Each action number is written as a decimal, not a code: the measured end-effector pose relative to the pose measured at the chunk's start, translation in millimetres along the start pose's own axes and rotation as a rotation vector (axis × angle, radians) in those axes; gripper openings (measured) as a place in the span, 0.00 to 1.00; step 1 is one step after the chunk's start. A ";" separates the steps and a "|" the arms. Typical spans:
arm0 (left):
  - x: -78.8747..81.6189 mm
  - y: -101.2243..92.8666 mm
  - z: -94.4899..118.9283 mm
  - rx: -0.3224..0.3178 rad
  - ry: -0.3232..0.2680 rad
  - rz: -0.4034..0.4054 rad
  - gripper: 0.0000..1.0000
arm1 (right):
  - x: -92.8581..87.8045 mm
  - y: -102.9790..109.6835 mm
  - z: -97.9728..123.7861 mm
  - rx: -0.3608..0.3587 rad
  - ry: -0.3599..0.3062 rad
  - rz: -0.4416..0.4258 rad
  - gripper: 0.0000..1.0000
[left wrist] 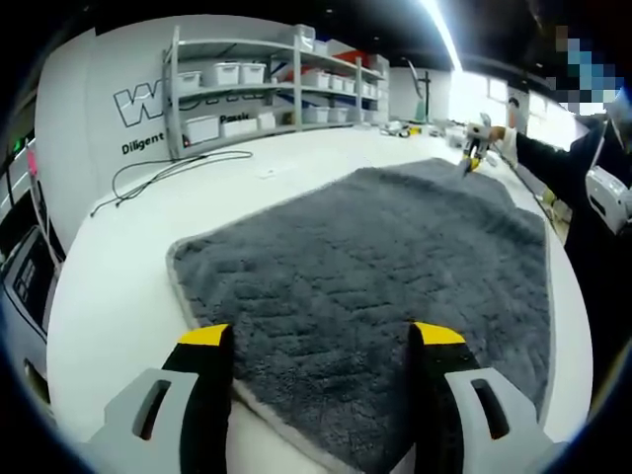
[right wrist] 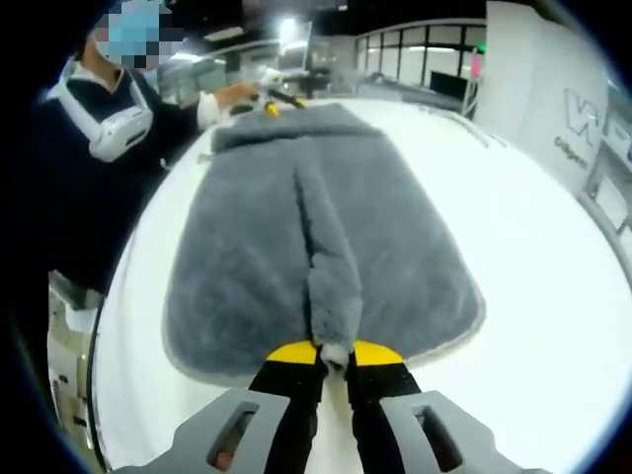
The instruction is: Open the folded towel by lifting each exposed corner and separating the folded layers until the towel lies flat within the target outline without major curled edges
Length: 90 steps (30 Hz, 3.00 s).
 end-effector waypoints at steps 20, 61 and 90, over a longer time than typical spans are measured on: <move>0.7 -2.2 -0.8 0.000 0.011 0.002 0.72 | -10.1 -5.7 7.5 -0.021 -0.013 -0.005 0.06; 43.8 1.2 2.6 0.146 -0.173 0.054 0.66 | -12.4 10.7 36.2 -0.444 -0.255 -0.115 0.31; 141.1 -35.1 -77.7 0.014 -0.169 -0.141 0.59 | -4.2 82.8 39.4 -0.809 -0.284 -0.411 0.39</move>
Point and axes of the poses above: the point that each gripper's makers call its tool centre point, and the gripper's own axes: z roughly backward along the fingers, y roughly to its left, x roughly out of its top, the point moved 7 cm from there along z, roughly backward along the fingers, and after that the axes turned 7 degrees about -x, right-handed, at the moved point
